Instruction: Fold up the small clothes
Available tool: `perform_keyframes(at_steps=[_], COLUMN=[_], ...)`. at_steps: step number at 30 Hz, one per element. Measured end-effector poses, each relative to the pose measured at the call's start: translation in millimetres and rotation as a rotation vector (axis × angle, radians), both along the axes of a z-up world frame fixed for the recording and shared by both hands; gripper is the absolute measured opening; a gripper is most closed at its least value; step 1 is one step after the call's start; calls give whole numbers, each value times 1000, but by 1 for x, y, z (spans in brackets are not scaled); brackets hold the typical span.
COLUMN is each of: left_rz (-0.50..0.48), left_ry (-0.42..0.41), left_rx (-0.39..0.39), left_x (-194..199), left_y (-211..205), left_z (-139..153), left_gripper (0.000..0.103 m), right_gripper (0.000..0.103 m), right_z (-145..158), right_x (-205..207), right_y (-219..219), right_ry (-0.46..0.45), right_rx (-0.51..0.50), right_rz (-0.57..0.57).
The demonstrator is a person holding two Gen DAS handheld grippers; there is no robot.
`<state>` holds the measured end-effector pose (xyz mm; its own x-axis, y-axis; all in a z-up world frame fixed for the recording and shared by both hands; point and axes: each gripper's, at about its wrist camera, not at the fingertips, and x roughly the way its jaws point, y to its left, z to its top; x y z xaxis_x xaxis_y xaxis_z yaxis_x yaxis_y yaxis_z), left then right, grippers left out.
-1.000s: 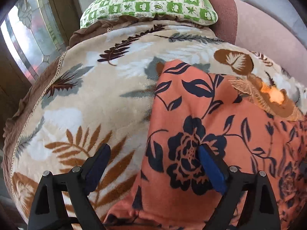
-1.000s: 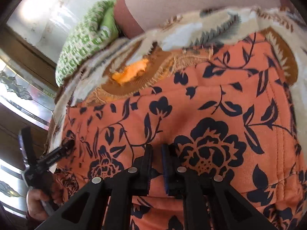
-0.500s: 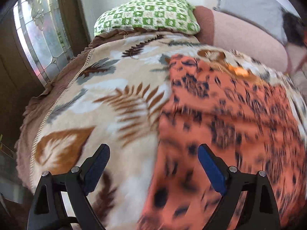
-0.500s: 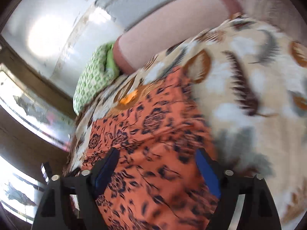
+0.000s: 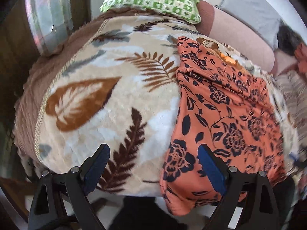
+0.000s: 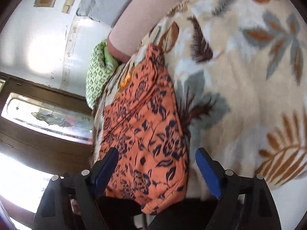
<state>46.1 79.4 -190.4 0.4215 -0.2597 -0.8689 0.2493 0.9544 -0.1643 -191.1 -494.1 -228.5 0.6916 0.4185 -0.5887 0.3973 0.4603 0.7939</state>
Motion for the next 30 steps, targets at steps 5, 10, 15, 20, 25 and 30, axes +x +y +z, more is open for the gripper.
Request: perform_keyframes(at_steps=[5,10,15,20,25,30], left_rz=[24,-2,-37,-140,-177,-157], left_ry=[41,115,183,281,348,365], left_rx=[-7,22,25,21,65,111], left_x=[0,0,0,-16,-28,-30], left_y=[4,5,4,-10,-22,-27], left_z=[-8,-29,-46,-64,-86,-96], left_gripper=[92,79,74,74,74,51], right_gripper=[82,78,67,59,37,32], right_z=[-19,-31,-56,-62,-59,-58], right_x=[5,9,19,38,47,50], right_y=[17,38,60,76,82,83], right_ry=[99,176,298,383,475,493], right_rx=[45,80,122,64,-36,-47], right_rz=[78,176,240,298,364,371])
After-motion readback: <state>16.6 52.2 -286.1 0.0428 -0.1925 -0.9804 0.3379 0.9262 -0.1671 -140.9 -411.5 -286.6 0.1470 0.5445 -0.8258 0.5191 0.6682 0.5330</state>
